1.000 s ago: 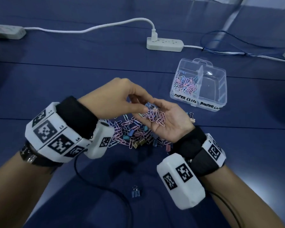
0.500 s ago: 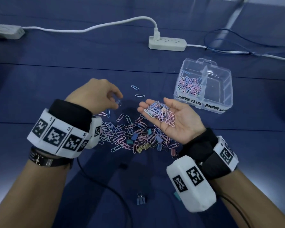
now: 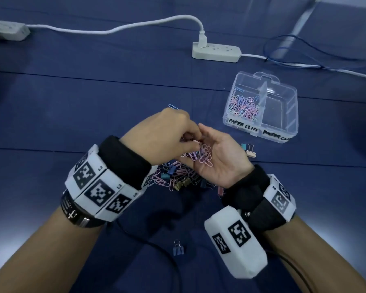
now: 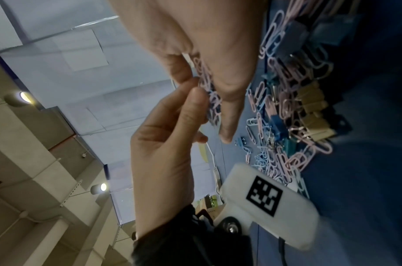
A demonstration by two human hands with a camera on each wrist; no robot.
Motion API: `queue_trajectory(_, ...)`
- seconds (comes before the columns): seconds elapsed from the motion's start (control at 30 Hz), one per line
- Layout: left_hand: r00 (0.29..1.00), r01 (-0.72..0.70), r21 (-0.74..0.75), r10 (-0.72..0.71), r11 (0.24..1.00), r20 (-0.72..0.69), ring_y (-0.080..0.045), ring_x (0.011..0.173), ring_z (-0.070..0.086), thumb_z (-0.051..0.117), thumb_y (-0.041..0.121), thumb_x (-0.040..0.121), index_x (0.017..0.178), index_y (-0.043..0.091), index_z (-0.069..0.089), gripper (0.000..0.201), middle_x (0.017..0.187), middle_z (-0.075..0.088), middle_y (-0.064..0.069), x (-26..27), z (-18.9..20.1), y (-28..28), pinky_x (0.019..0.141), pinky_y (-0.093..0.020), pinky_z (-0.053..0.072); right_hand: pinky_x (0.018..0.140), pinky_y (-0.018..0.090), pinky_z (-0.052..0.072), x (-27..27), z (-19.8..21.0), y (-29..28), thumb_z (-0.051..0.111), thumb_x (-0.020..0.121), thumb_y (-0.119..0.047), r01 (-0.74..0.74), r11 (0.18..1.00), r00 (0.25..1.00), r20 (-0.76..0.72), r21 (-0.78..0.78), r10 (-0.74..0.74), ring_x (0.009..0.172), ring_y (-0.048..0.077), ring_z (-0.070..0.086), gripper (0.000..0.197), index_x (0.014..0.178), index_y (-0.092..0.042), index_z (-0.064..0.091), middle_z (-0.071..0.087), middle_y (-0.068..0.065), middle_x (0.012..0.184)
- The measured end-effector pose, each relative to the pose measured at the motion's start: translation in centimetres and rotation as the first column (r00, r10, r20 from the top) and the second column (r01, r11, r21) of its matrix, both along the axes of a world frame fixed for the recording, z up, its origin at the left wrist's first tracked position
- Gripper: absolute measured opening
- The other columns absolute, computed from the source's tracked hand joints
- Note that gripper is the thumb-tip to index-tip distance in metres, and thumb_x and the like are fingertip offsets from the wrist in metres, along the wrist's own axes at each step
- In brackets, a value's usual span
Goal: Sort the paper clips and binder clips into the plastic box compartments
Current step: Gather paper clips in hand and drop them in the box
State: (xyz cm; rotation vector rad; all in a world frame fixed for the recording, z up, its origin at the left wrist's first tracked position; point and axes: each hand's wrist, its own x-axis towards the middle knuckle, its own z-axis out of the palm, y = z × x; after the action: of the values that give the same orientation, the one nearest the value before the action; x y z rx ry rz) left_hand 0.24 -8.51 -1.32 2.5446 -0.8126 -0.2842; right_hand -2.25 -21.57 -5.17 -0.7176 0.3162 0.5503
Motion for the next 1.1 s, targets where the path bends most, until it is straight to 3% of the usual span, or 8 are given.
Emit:
queue_trajectory(0.1,1.000,0.000,0.007,0.000,1.000,0.001,-0.008,0.070,0.049,0.064,0.028,0.083,0.101,0.024,0.071,0.020,0.068,0.044,0.016,0.01,-0.06,-0.24,0.073,-0.029,0.047,0.065,0.030,0.058,-0.04,0.13,0.00,0.029,0.097,-0.027,-0.003,1.000,1.000,0.005,-0.003,0.003,0.058,0.014,0.067,0.061,0.060,-0.007,0.072,0.070,0.005,0.063)
queue_trajectory(0.23,1.000,-0.018,-0.030,0.019,0.999,0.013,-0.012,0.076,0.056,0.064,0.019,0.081,0.091,0.023,0.071,0.013,0.079,0.063,0.004,-0.10,-0.16,-0.28,0.078,-0.036,0.052,0.064,0.032,0.059,-0.11,0.29,0.04,0.031,0.097,-0.024,0.010,0.999,1.000,0.011,-0.053,-0.009,0.056,0.012,0.068,0.061,0.056,-0.007,0.073,0.071,0.003,0.061)
queue_trajectory(0.37,0.998,-0.045,-0.068,0.048,0.997,0.044,-0.010,0.070,0.051,0.063,0.014,0.079,0.083,0.025,0.070,0.014,0.067,0.057,0.011,0.02,-0.04,-0.24,0.076,-0.036,0.052,0.065,0.034,0.059,-0.03,0.15,0.05,0.031,0.097,-0.023,0.028,0.999,1.000,0.009,-0.029,-0.027,0.062,0.015,0.069,0.060,0.058,-0.006,0.073,0.072,0.005,0.067)
queue_trajectory(0.5,0.998,-0.063,-0.086,0.064,0.994,0.011,-0.012,0.082,0.061,0.061,0.016,0.082,0.094,0.026,0.070,0.018,0.084,0.070,0.007,0.34,0.03,0.11,0.081,-0.038,0.053,0.070,0.036,0.058,0.11,-0.07,0.05,0.032,0.097,-0.025,0.035,0.999,0.999,-0.002,0.002,-0.035,0.068,0.018,0.070,0.056,0.064,-0.006,0.073,0.072,0.007,0.074)
queue_trajectory(0.73,0.998,-0.053,0.012,0.053,0.999,0.032,-0.015,0.079,0.056,0.059,0.025,0.082,0.082,0.024,0.060,0.002,0.075,0.060,0.009,-0.09,-0.13,-0.35,0.072,-0.032,0.050,0.066,0.033,0.059,0.12,-0.18,-0.04,0.030,0.098,-0.033,0.002,0.999,1.000,-0.019,-0.046,-0.003,0.062,0.016,0.069,0.062,0.065,-0.004,0.074,0.071,0.008,0.069)
queue_trajectory(0.87,0.999,-0.036,0.022,0.036,0.999,0.031,-0.016,0.085,0.058,0.062,0.029,0.082,0.088,0.022,0.064,0.009,0.089,0.061,0.005,-0.12,-0.14,-0.54,0.076,-0.034,0.050,0.065,0.032,0.059,0.21,-0.12,0.02,0.033,0.095,-0.039,0.021,0.998,0.998,-0.052,-0.058,-0.024,0.062,0.018,0.068,0.050,0.082,-0.001,0.063,0.070,0.009,0.069)
queue_trajectory(0.97,1.000,-0.015,0.033,0.015,0.999,0.019,-0.017,0.088,0.057,0.061,0.027,0.083,0.094,0.023,0.064,0.012,0.090,0.056,0.006,-0.13,-0.20,-0.61,0.078,-0.034,0.049,0.064,0.030,0.058,0.17,-0.09,0.07,0.032,0.096,-0.039,0.035,0.998,0.999,-0.031,-0.052,-0.037,0.062,0.016,0.068,0.047,0.083,-0.006,0.062,0.069,0.005,0.069)
queue_trajectory(1.1,0.998,0.010,0.057,-0.013,0.998,0.066,-0.018,0.094,0.055,0.061,0.028,0.083,0.090,0.023,0.068,0.010,0.087,0.055,0.005,-0.21,-0.15,-0.67,0.081,-0.035,0.047,0.066,0.031,0.058,0.18,-0.31,0.05,0.033,0.095,-0.040,0.017,0.999,0.999,-0.046,-0.037,-0.019,0.063,0.018,0.068,0.055,0.077,-0.003,0.069,0.070,0.008,0.074)
